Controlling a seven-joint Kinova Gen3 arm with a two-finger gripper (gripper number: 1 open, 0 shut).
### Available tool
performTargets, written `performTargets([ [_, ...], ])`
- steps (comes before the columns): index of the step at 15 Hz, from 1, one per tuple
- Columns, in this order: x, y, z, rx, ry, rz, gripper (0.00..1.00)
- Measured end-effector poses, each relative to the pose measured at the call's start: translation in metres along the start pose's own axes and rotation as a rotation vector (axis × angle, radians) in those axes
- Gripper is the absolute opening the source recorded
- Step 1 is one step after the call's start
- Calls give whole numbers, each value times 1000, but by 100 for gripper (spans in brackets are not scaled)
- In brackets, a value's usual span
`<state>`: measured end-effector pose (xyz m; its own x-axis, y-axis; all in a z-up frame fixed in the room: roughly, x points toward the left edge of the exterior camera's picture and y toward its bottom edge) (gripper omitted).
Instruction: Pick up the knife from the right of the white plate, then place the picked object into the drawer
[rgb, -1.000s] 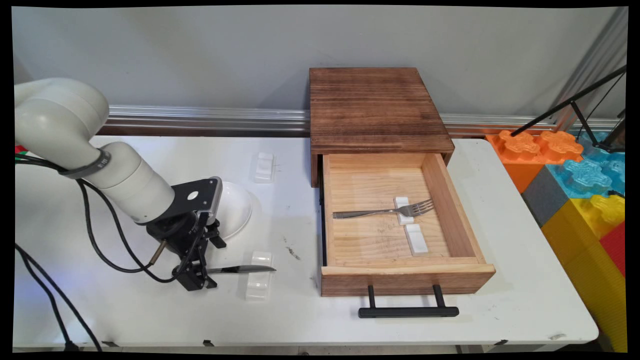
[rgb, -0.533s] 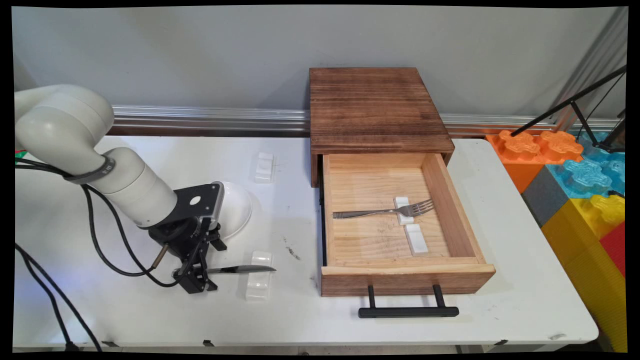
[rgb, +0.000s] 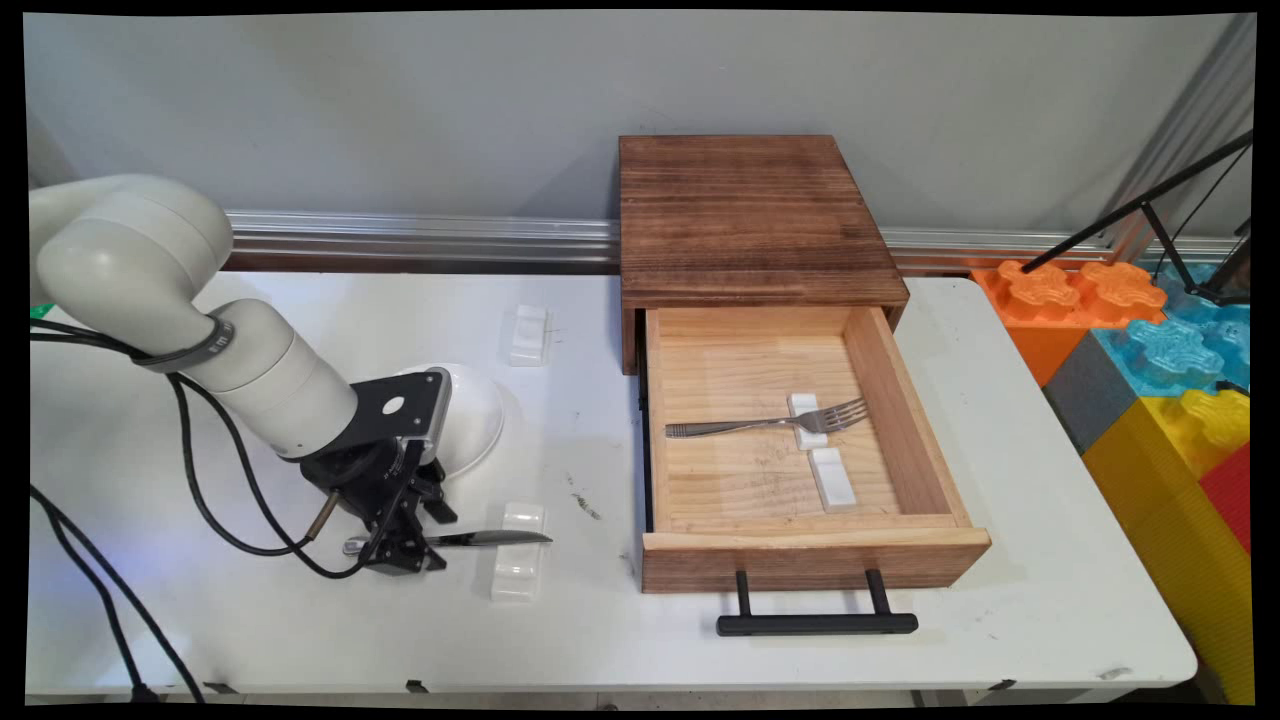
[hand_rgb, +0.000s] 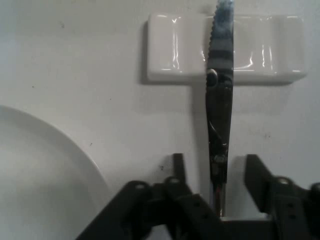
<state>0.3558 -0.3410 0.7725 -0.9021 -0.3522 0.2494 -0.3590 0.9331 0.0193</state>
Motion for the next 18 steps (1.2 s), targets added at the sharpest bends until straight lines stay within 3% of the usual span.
performTargets([
  [10, -3, 0, -5, -5, -7, -2, 0],
  [18, 7, 2, -38, -8, 20, -27, 0],
])
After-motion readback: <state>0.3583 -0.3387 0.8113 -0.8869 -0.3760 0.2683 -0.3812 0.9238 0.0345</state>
